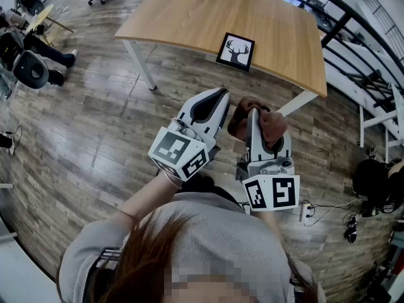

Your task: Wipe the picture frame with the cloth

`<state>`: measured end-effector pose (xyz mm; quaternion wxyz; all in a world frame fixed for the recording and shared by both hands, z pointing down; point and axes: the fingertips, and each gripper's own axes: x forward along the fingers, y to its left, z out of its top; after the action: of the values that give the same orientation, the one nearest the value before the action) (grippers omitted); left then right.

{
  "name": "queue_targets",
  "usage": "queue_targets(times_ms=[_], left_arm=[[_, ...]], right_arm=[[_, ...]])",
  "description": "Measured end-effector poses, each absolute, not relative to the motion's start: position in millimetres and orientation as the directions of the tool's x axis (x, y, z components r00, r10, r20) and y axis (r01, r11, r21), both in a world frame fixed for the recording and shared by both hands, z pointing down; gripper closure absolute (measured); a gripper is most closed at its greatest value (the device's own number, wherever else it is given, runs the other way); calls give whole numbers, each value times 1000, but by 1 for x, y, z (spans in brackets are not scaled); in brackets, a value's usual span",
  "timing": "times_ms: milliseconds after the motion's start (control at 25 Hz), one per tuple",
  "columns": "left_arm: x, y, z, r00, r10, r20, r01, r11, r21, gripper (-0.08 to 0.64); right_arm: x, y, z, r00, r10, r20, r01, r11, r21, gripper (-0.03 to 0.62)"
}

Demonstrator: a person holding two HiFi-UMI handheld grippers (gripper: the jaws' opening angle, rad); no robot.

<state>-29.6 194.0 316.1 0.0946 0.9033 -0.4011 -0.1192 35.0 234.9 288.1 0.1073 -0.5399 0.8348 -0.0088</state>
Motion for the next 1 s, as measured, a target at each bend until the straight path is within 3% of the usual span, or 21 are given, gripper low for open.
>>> queue_targets(times_ms=[560,1000], left_arm=[[-4,184,337,701,-705,-111,-666,-702,253,551],[-1,57,351,705,-707,-60,-675,-694,249,548]], right_arm=[[49,209,304,-398,-905,-153,-898,418,-137,518],[53,96,318,-368,-923,-111,-916,380,-127,518]])
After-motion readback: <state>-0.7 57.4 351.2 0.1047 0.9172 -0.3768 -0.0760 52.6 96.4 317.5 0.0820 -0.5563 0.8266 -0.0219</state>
